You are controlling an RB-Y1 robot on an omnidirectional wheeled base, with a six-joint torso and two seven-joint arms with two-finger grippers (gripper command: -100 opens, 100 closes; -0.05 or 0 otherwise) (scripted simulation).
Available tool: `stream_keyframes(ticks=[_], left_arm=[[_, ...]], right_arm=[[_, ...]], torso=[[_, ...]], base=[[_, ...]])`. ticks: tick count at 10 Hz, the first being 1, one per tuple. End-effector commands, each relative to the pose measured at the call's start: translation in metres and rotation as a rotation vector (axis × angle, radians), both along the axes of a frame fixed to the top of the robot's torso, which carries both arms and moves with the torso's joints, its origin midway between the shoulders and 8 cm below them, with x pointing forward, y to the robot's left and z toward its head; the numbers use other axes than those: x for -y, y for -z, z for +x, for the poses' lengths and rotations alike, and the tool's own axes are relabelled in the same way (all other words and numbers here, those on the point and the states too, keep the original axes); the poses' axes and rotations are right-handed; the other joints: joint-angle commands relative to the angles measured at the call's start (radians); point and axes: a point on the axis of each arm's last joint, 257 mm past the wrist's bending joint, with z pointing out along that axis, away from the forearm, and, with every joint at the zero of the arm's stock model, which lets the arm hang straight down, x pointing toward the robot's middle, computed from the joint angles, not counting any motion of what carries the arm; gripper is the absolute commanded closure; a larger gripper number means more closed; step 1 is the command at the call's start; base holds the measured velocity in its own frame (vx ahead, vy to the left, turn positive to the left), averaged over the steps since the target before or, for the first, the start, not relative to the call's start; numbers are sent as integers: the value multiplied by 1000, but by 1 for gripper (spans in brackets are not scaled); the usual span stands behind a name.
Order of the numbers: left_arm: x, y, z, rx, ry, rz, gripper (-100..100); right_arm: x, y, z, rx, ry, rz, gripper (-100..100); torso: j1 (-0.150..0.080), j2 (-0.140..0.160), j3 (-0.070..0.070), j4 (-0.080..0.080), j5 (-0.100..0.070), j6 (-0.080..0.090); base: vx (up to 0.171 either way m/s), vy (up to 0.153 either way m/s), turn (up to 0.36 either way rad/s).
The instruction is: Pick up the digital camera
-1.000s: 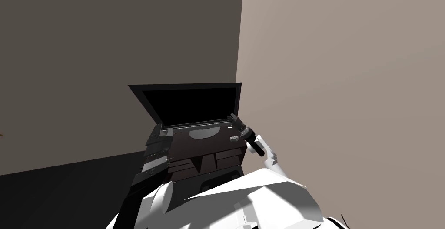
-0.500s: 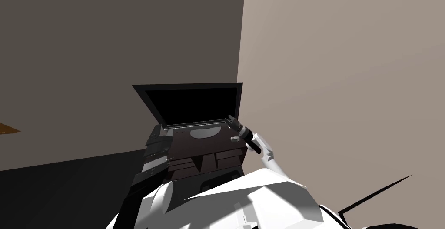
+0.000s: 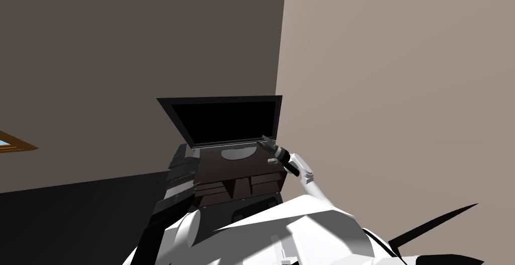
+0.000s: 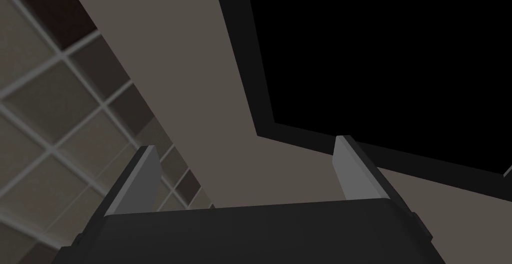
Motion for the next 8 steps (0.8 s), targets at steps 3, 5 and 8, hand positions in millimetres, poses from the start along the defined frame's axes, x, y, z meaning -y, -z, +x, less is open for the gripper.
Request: stream_keyframes(ticks=[3,5,8], left_arm=[[0,0,0,0,0,0,0],[0,0,0,0,0,0,0],[0,0,0,0,0,0,0]], right_arm=[[-11,25,7,-15,-19,-96,-100],[-18,47,13,-33,-41,-170,-100],[-25,72,18,-52,-63,-257,-100]], torso=[[0,0,0,0,0,0],[1,0,0,0,0,-1],[1,0,0,0,0,0]], base=[[1,1,45],[1,4,82],[0,7,47]])
